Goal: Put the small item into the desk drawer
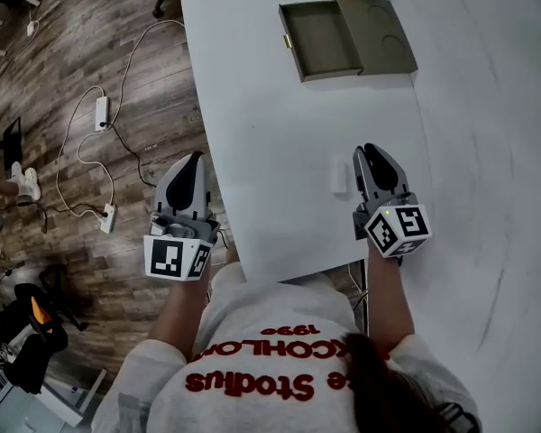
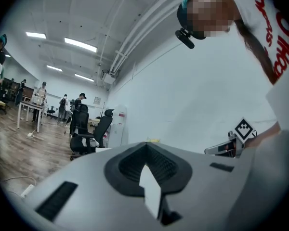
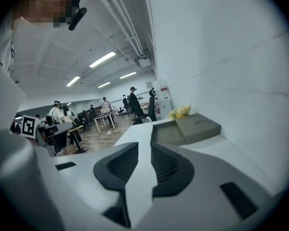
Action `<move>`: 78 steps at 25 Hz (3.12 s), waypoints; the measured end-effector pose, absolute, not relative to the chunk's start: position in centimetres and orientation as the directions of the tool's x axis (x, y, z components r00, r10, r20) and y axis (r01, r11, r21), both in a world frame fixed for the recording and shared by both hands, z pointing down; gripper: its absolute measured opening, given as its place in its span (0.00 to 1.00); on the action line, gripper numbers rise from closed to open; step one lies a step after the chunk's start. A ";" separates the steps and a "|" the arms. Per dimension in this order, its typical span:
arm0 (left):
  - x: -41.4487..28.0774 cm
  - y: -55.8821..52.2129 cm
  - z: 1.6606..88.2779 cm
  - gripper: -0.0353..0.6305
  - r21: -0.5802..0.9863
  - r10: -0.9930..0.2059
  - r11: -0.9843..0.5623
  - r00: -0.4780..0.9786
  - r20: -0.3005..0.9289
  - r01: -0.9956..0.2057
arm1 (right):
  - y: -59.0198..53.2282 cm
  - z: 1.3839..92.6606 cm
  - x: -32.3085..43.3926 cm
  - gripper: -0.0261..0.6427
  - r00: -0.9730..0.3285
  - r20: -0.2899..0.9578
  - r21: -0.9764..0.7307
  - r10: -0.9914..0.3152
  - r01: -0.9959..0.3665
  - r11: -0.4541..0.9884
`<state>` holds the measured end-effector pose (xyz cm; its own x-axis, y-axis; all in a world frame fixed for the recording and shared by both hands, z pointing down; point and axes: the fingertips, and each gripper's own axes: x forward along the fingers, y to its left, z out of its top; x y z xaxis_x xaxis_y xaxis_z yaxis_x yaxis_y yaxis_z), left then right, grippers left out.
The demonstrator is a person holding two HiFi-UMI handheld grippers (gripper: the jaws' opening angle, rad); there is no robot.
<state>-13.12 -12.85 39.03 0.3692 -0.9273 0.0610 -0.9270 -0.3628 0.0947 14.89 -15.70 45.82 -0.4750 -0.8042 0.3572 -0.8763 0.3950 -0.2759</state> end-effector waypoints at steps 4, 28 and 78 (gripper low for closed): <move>-12.7 -13.1 39.7 0.06 0.098 -0.922 -0.372 0.379 0.075 -0.923 | -14.9 50.4 15.3 0.19 -0.462 0.453 -0.283 -0.762 -0.886 0.368; -11.5 -12.9 41.2 0.06 0.094 -0.905 -0.396 0.406 0.125 -0.913 | -10.9 61.4 13.9 0.25 -0.423 0.692 -0.270 -0.585 -0.903 0.334; -9.0 -14.7 27.5 0.06 0.006 -0.908 -0.388 0.380 -0.178 -0.922 | -14.6 24.6 15.4 0.25 -0.522 -0.189 -0.163 -0.832 -0.819 0.551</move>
<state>-8.95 -14.74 27.51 0.3803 -0.9076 -0.1779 -0.9218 -0.3876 0.0064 15.42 -14.58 24.57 -0.5218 -0.8318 -0.1892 -0.8187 0.5507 -0.1631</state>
